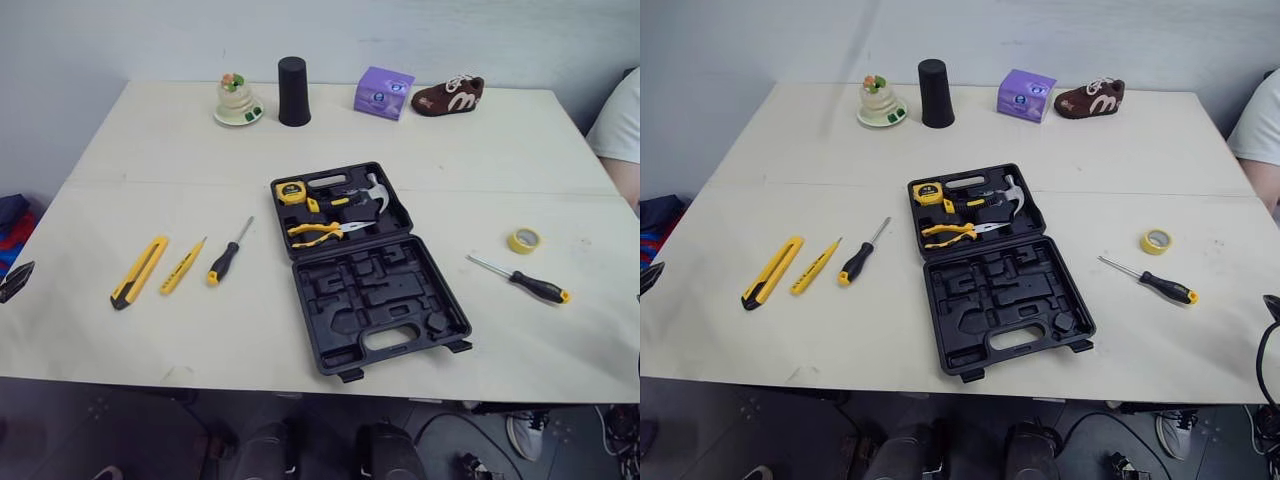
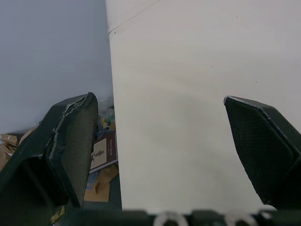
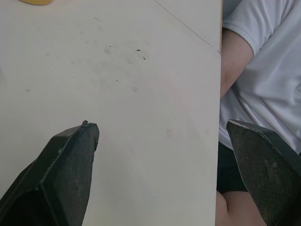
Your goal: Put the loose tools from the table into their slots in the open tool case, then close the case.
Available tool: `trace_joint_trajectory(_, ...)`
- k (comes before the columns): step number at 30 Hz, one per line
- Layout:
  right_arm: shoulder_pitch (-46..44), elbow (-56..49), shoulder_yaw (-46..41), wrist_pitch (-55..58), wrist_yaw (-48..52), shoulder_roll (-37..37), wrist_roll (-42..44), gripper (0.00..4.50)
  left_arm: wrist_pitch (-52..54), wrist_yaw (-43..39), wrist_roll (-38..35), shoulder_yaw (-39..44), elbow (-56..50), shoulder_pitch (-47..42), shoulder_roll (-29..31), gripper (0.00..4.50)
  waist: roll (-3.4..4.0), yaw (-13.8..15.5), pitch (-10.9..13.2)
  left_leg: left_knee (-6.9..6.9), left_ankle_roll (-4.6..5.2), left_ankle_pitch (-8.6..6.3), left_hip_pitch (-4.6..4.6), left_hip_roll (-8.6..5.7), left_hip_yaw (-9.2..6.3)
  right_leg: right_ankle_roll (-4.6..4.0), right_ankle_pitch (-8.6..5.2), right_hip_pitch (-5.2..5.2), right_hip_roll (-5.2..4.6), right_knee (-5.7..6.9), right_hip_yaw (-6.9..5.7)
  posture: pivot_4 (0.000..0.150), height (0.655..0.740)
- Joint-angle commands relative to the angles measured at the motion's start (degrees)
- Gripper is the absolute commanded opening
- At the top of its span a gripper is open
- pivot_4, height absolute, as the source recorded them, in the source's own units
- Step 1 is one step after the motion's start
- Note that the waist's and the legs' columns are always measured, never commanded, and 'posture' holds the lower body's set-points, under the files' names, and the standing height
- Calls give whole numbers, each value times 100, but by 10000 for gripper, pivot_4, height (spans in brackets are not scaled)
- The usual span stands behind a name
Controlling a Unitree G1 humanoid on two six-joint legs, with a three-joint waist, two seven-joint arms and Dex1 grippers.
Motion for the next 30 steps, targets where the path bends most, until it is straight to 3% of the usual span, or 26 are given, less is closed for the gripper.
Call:
trace_joint_trajectory(1,-49,-318,-141,54,42,-10,191,45000,27,-159,-174,141,-157,-99,-39,44739,0,-1,0,0,0,0,0,0,0,0,0,0,0,0,0,1500,7400)
trace_joint_trajectory(5,-163,-1315,-24,733,503,262,507,45000,172,-600,-293,51,-634,-245,-305,44739,0,-11,0,4,0,0,2,1,0,0,0,1,0,2,2,1500,7400)
trace_joint_trajectory(11,-200,-2693,163,1429,681,525,651,45000,974,-1177,-612,-39,-2258,131,-749,44739,0,9,0,8,-3,-2,-4,3,0,0,0,0,5,-1,4,1500,7400)
trace_joint_trajectory(15,-761,-3813,936,2473,899,808,717,45000,2335,-1098,-854,-655,-4806,555,-1280,44739,1,23,0,13,0,-1,-5,3,0,0,1,3,5,0,20,1500,7400)
trace_joint_trajectory(19,-1086,-4270,1553,2856,986,991,417,45000,3298,-967,-865,-1110,-6294,664,-1513,44739,1,116,1,21,-1,-2,-13,10,-6,-1,2,-2,13,1,52,1500,7400)
trace_joint_trajectory(20,-1191,-4293,1681,2859,929,1041,317,39320,3510,-970,-846,-1243,-6514,641,-1541,45000,1,122,1,21,-3,-1,-18,14,-9,-1,2,-4,20,-3,57,1500,7400)
trace_joint_trajectory(23,-1560,-4180,1977,2928,782,1219,48,28902,4054,-807,-709,-1534,-6823,464,-1644,38061,1,128,1,24,-3,0,-23,13,-7,-1,2,-4,23,-8,65,1500,7400)
trace_joint_trajectory(28,-2234,-3612,2594,2621,718,1585,-590,2987,4834,-541,-578,-2140,-6950,46,-2132,15003,1,128,1,50,-1,0,-31,12,-9,0,2,-3,25,-2,66,1500,7400)
trace_joint_trajectory(29,-2313,-3496,2710,2485,730,1630,-730,0,4935,-504,-554,-2213,-6912,-15,-2216,10145,1,129,1,52,-1,0,-33,12,-11,-1,2,-3,25,-3,66,1500,7400)
trace_joint_trajectory(30,-2420,-3360,2808,2415,698,1715,-833,0,5060,-461,-548,-2313,-6901,-63,-2328,5521,1,129,1,52,-1,0,-36,12,-12,-1,2,-5,26,-3,65,1500,7400)
